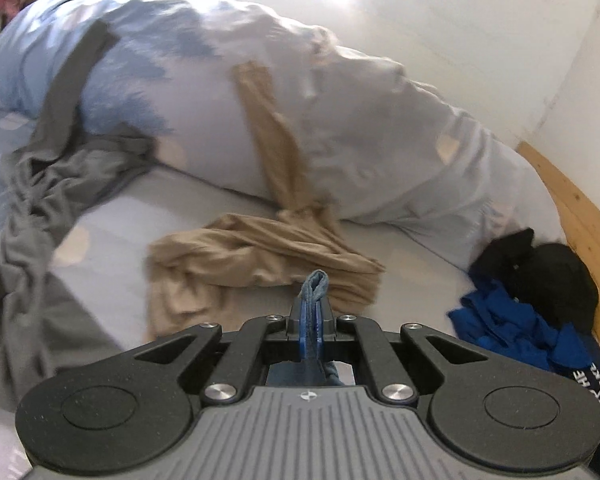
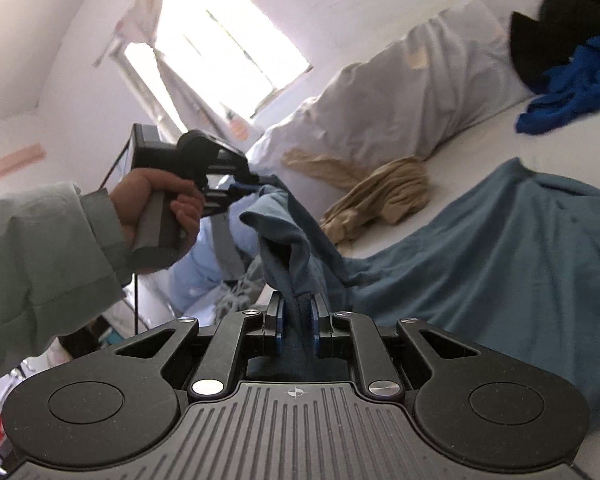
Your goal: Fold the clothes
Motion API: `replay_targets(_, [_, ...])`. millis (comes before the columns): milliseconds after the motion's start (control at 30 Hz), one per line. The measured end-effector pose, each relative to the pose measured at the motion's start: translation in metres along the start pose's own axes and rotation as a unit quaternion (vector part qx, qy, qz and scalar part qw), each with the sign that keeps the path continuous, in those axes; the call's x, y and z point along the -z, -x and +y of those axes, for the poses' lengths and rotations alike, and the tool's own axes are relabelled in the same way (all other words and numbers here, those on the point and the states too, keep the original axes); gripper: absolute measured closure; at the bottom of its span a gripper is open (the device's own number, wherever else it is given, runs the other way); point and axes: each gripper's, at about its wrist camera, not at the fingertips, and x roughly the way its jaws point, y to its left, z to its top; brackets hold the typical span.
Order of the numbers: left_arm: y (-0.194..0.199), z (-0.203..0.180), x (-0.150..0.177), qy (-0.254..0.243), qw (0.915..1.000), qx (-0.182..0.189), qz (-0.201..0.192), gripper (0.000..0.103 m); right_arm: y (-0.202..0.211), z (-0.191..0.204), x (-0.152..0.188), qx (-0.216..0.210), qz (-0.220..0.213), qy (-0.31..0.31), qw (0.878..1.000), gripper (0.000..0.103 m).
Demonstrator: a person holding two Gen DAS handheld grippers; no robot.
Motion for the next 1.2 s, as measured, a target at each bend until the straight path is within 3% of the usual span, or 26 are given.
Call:
replay_targets(267, [-0.045,-0.084,0.024,-0.035,0.9992,0.011,0.016,0.095,0.032,-0.039,-0.011,0.016,-0.033,-0.051,0.998,0.088])
replay_targets(500, [-0.112,-0.153,0.064,-0.071,0.9962,0.002,0.052,0.095,0.061,-0.085,-0.014,0.064,-0.071,-0.091,0.991,0.093])
replay_targets(733, [-0.165,-0.177,0.104,-0.091,0.9923,-0.034,0.076,0.095,0.072,-0.142,-0.011,0.127,-0.064,-0.128,0.982,0.098])
replay_targets(833, [-0.17,-0.171,0.105,-0.101,0.9903,-0.058,0.076,0.095,0.059,-0.157,-0.012,0.124,-0.032,-0.128,0.983,0.091])
replay_targets(900, [-0.165,-0.165,0.1,-0.101,0.9905,-0.061,0.071,0.095,0.05,-0.162,-0.016,0.117,-0.022,-0.113,0.986,0.066])
replay_targets(933, [-0.158,-0.162,0.096,-0.101,0.9912,-0.053,0.067,0.095,0.045,-0.163,-0.02,0.115,-0.02,-0.097,0.988,0.042])
replay_targets(967, [-0.148,-0.159,0.092,-0.105,0.9917,-0.04,0.064,0.095,0.041,-0.164,-0.026,0.111,-0.021,-0.079,0.99,0.034])
replay_targets(1067, [-0.11,-0.152,0.08,-0.122,0.9911,-0.008,0.054,0.095,0.032,-0.167,-0.042,0.097,-0.027,-0.049,0.994,0.022])
replay_targets(1200, [-0.056,-0.135,0.064,-0.119,0.9923,0.019,0.032,0.095,0.007,-0.175,-0.061,0.04,-0.001,-0.002,0.999,0.017])
